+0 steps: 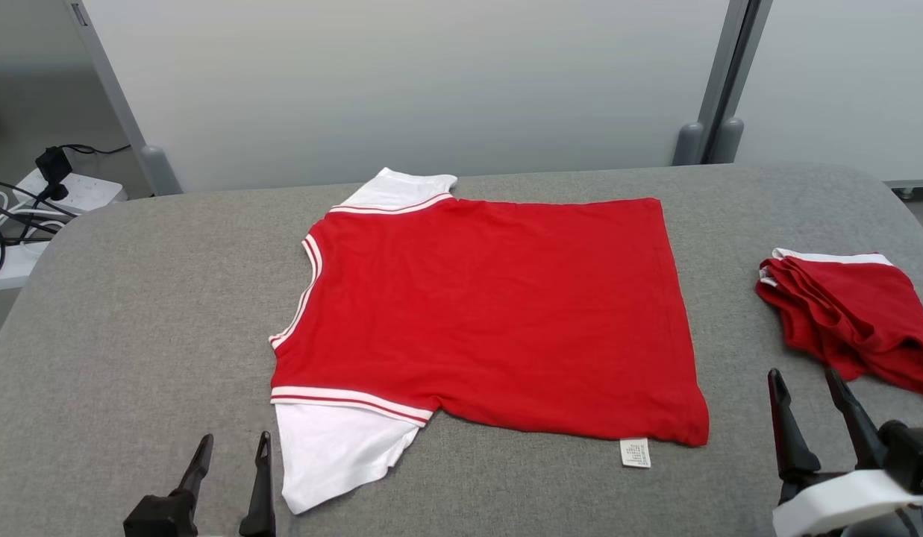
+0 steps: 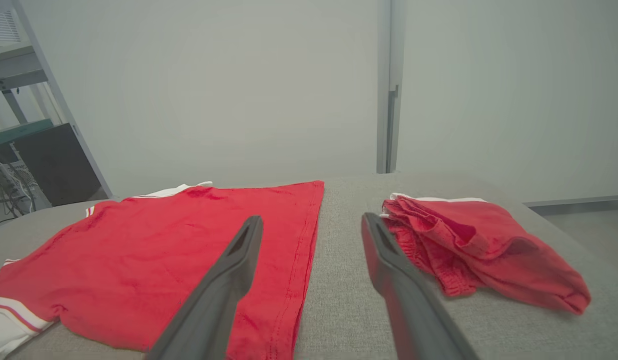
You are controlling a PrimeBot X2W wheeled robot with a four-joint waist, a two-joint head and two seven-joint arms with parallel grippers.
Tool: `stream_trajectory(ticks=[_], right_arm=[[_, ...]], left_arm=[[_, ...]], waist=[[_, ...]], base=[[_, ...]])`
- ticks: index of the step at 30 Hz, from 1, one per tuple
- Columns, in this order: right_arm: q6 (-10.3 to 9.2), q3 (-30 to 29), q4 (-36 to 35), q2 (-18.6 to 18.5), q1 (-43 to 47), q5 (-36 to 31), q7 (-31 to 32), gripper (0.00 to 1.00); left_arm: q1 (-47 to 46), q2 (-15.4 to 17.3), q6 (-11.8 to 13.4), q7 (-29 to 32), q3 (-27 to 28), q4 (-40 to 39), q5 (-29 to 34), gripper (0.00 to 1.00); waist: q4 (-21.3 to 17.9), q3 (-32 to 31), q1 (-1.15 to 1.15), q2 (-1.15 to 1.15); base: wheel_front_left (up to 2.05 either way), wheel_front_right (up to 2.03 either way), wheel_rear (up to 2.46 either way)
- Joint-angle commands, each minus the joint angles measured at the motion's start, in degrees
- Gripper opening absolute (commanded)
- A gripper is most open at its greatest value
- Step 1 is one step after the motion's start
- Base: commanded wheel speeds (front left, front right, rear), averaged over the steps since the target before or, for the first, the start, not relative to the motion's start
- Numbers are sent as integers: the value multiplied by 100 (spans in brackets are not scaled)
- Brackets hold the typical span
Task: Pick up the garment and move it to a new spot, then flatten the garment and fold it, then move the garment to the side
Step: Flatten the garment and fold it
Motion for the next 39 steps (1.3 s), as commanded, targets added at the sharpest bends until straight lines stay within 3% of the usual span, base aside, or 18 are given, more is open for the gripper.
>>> stream_trajectory(ticks=[1,23,39], right_arm=[[25,96,-189,-63,3,-127,-75,100],[25,285,147,19,141,-302,-75,100],[25,454,1064,41,-94,-258,-75,100]], left_arm=[[-65,20,10,-76,204,-222,98,100],[53,12,-10,-76,3,-228,119,100],[-131,12,-172,-76,-292,1027,-250,100]], waist=[[10,-1,0,0],[67,-45,0,0],[105,13,0,0]], base=[[0,0,0],[0,0,0],[0,0,0]])
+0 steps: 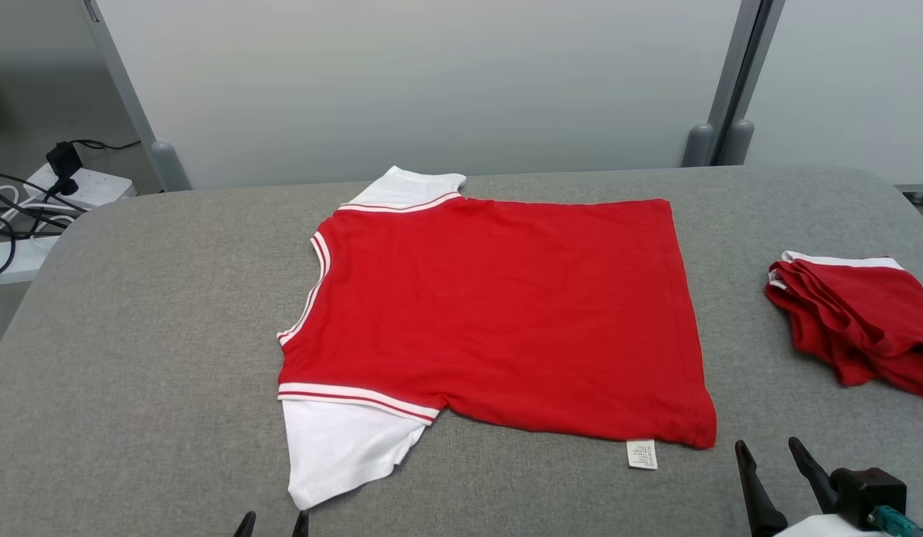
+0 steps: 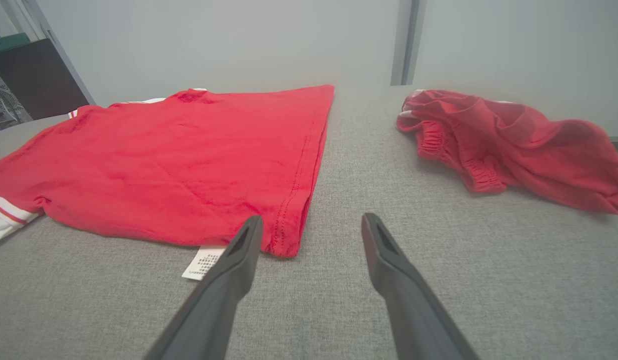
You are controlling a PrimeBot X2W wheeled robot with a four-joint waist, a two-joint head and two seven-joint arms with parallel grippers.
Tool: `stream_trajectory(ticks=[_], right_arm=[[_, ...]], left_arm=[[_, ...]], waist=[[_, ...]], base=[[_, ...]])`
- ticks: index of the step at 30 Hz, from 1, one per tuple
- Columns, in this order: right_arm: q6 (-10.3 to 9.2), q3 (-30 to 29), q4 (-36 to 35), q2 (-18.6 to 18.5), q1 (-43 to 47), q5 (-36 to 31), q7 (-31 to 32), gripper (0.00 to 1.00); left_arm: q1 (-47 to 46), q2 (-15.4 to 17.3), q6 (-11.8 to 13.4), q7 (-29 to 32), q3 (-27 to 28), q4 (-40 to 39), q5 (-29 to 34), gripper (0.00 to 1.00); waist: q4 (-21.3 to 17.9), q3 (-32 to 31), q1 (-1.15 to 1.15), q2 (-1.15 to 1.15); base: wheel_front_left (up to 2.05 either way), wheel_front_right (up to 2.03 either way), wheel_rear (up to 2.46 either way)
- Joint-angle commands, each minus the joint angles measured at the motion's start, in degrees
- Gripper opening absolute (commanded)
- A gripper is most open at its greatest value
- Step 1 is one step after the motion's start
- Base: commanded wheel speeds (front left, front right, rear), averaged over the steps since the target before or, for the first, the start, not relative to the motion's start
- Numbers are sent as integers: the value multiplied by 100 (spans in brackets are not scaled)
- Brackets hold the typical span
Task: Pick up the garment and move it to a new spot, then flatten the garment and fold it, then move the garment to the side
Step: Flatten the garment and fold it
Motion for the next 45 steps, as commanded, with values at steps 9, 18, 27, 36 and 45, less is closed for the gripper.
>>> stream_trajectory(ticks=[9,18,27,36,45], right_arm=[[24,102,54,-58,-265,-53,-76,100],[24,26,274,147,-457,71,-76,100],[24,-19,814,263,-753,488,-77,100],[24,-92,1198,296,-1030,815,-77,100],[24,-65,1523,332,-1255,1089,-77,100]], left_arm=[[-435,18,-72,-78,10,263,-139,100],[-522,18,-85,-78,-136,358,-169,100],[-588,18,-94,-78,-295,381,-150,100],[-676,18,-131,-78,-342,331,-47,100],[-852,18,-180,-78,-416,233,64,100]], waist=[[6,87,0,0],[-3,194,0,0],[168,305,0,0],[391,508,0,0],[579,765,0,0]], base=[[0,0,0],[0,0,0],[0,0,0],[0,0,0],[0,0,0]])
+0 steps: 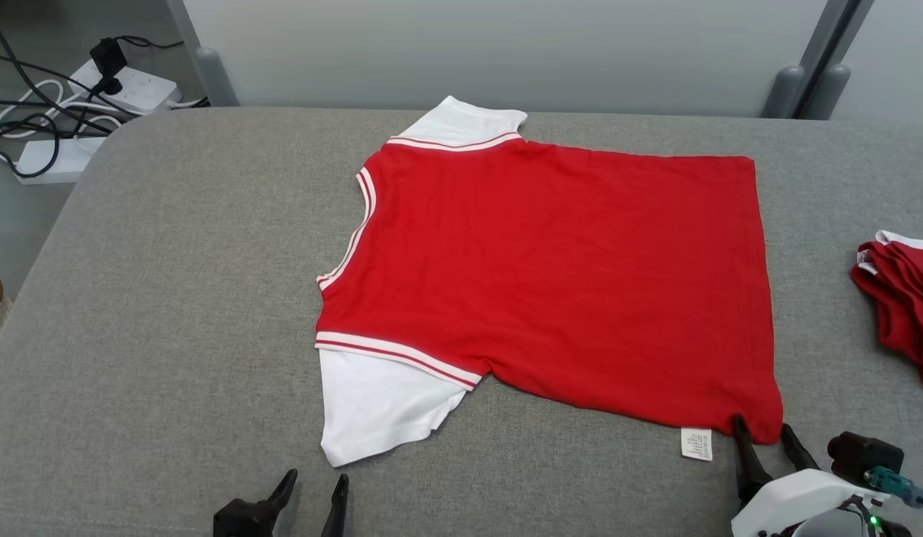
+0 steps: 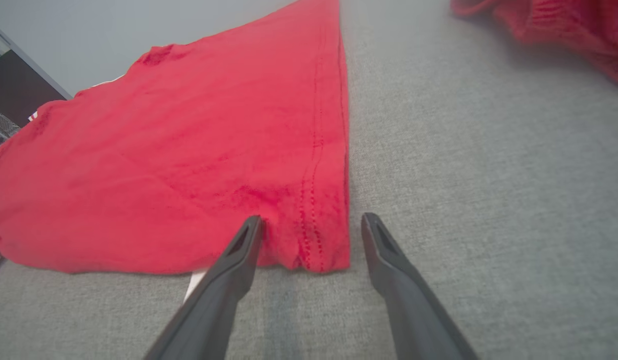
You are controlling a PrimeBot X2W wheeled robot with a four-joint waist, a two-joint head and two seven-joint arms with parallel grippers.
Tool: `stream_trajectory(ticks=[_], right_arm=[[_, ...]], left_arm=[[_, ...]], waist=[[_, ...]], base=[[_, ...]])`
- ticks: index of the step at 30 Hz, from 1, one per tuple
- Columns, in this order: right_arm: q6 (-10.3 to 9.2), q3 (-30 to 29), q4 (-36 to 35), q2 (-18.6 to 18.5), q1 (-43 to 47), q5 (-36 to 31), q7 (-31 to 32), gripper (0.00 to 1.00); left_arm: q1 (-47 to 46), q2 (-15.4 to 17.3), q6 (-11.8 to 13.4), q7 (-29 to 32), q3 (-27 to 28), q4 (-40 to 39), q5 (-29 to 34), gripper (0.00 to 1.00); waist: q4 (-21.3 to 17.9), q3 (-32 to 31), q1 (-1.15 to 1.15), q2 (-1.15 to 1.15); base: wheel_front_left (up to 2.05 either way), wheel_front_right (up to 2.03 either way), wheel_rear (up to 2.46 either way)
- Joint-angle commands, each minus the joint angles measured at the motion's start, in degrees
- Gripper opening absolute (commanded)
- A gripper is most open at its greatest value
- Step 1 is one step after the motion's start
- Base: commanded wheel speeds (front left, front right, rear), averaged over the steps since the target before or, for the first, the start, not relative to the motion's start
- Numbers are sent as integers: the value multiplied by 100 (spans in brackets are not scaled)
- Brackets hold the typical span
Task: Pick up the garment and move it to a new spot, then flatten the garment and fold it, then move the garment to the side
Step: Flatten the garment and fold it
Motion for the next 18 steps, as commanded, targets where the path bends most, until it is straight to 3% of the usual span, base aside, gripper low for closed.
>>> stream_trajectory(ticks=[1,4,8,9,10,18], right_arm=[[24,164,27,-13,-158,48,-77,96],[24,194,195,-3,-208,127,-77,88],[24,194,284,7,-261,201,-77,64],[24,209,286,10,-267,212,-77,40],[24,231,267,10,-273,214,-77,0],[24,363,36,-91,-246,209,-77,0]], left_arm=[[-260,20,-40,-77,150,-139,53,100],[-285,20,-50,-77,133,-154,72,100],[-321,20,-57,-77,108,-177,75,100],[-336,20,-64,-77,93,-195,67,100],[-349,20,-73,-77,76,-224,48,100],[-473,20,-225,-77,-157,-458,-320,100]], waist=[[34,51,0,0],[54,97,0,0],[62,133,0,0],[58,138,0,0],[51,144,0,0],[-78,188,0,0]], base=[[0,0,0],[0,0,0],[0,0,0],[0,0,0],[0,0,0],[0,0,0]])
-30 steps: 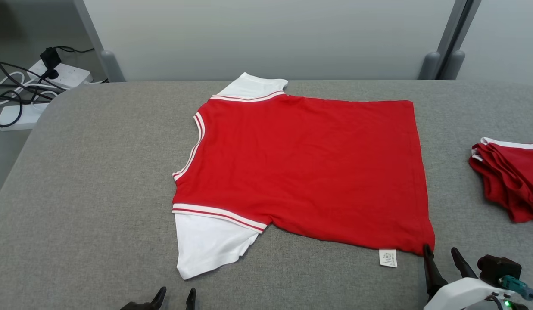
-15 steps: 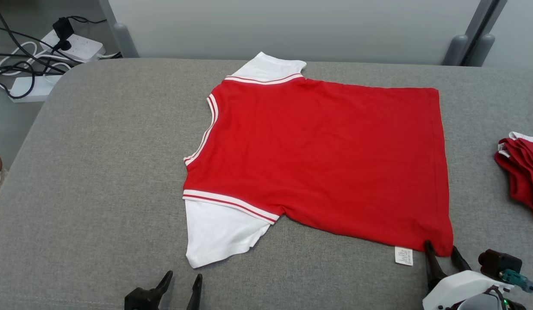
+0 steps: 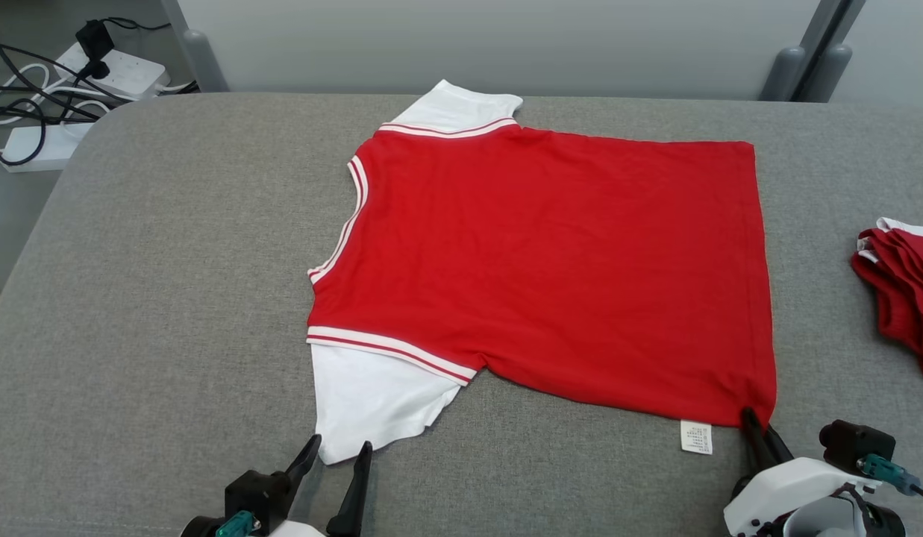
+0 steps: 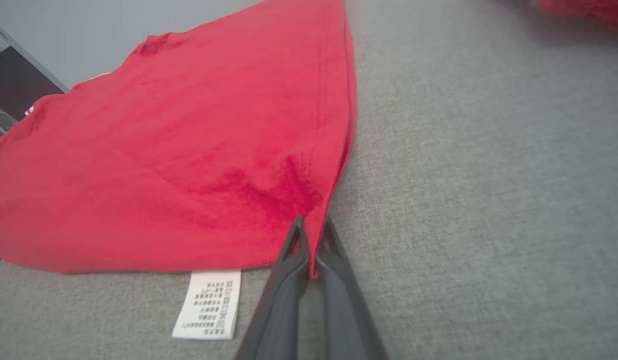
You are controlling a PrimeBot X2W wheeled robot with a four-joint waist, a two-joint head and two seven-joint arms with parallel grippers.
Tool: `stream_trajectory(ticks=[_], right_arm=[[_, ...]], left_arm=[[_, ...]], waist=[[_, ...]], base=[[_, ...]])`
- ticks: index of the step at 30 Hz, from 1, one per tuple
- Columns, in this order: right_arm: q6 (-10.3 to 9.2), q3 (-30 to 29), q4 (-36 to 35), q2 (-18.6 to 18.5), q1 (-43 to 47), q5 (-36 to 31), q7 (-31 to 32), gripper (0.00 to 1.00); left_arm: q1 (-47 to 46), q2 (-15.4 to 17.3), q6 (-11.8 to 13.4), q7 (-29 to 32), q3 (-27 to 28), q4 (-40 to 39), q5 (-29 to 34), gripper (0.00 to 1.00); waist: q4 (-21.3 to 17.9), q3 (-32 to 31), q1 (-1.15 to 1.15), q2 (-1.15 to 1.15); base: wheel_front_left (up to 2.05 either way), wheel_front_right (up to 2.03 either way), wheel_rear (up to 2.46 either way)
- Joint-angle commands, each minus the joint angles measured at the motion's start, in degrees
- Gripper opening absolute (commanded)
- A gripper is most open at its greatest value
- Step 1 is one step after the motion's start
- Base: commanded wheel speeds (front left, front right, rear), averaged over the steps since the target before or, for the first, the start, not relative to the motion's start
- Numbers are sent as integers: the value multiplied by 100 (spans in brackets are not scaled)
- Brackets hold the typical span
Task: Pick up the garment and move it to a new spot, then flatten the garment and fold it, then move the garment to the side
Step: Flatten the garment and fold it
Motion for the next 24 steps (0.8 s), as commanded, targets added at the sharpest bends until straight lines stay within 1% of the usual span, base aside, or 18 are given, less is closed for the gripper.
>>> stream_trajectory(ticks=[1,6,8,13,18,24], right_arm=[[24,188,-170,-87,-51,9,-34,0],[24,253,-224,-121,-57,-35,-34,0],[24,282,-245,-120,-56,-46,-34,0],[24,375,-291,-106,-84,-35,-34,0],[24,397,-317,-101,-110,-4,-34,0],[24,398,-325,-125,-104,10,-34,0]], left_arm=[[-267,25,-33,-77,121,-58,-93,100],[-385,25,-45,-77,54,168,-178,100],[-455,25,26,-77,106,280,-222,100],[-577,25,209,-77,203,506,36,100],[-531,25,360,-77,470,455,-45,100],[-391,25,294,-77,571,536,-173,100]], waist=[[-64,16,0,0],[-179,32,0,0],[-212,36,0,0],[-286,85,0,0],[-286,115,0,0],[-244,122,0,0]], base=[[0,0,0],[0,0,0],[0,0,0],[0,0,0],[0,0,0],[0,0,0]])
